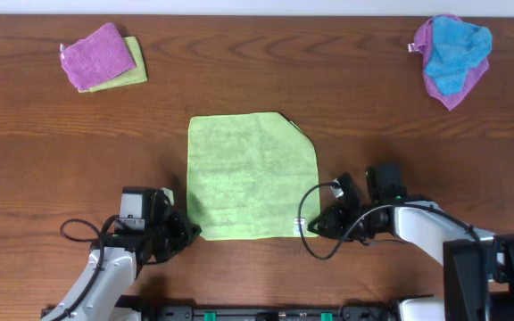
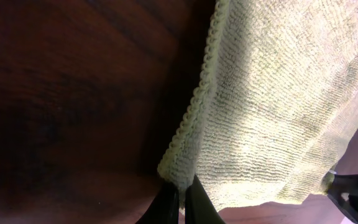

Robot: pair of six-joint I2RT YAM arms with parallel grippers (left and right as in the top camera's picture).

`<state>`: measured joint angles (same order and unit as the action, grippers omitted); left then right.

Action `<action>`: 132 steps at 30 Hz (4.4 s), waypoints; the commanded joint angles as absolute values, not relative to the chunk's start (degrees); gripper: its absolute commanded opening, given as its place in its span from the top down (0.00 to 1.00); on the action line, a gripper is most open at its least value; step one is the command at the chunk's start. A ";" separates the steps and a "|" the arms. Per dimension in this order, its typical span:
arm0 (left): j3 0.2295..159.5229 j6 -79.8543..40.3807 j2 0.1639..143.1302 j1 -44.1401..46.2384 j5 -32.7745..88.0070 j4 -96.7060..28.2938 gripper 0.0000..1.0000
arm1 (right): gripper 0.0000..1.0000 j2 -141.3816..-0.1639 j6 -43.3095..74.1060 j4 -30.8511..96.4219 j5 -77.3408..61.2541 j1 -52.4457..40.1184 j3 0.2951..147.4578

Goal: Fold the cloth
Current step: 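Lift the bottom edge with both grippers and fold it up toward the top, then lay the folded edge down and press it flat with both grippers, then release the right gripper and move it to the strip's right end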

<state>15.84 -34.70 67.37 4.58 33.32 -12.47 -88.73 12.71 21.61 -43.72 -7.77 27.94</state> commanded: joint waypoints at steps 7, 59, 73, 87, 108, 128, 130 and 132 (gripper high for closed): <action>16.78 -34.70 68.23 4.40 33.93 -12.78 0.94 | 0.98 -89.36 15.79 21.37 -40.93 -8.47 27.79; 56.99 -22.22 98.30 2.35 25.19 -6.15 0.94 | 0.98 -100.64 37.21 -8.32 -35.90 -10.22 49.54; 66.85 -21.80 109.10 0.64 27.03 -6.04 0.94 | 0.99 -108.03 36.45 -5.45 -32.84 -10.04 60.64; 67.72 -19.25 109.40 0.67 29.65 -13.74 0.94 | 0.99 -108.05 35.18 1.69 -31.97 -9.78 60.66; 67.72 -18.90 109.40 0.64 26.35 -20.38 0.71 | 0.51 -108.03 32.71 7.94 -31.94 -9.78 60.66; 79.20 -11.11 109.21 -0.14 27.20 -34.96 0.50 | 0.43 -105.38 26.68 10.02 -37.74 -6.00 62.61; 82.39 -8.93 109.21 0.67 24.23 -38.41 0.51 | 0.43 -104.16 25.08 11.64 -37.56 -5.21 63.00; 84.90 -6.90 109.21 2.48 19.31 -40.60 0.57 | 0.46 -102.83 23.07 13.98 -37.21 -4.45 63.00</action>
<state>81.84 -11.86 108.99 0.54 24.84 -38.96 -105.78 27.14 12.78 -36.27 -5.32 61.80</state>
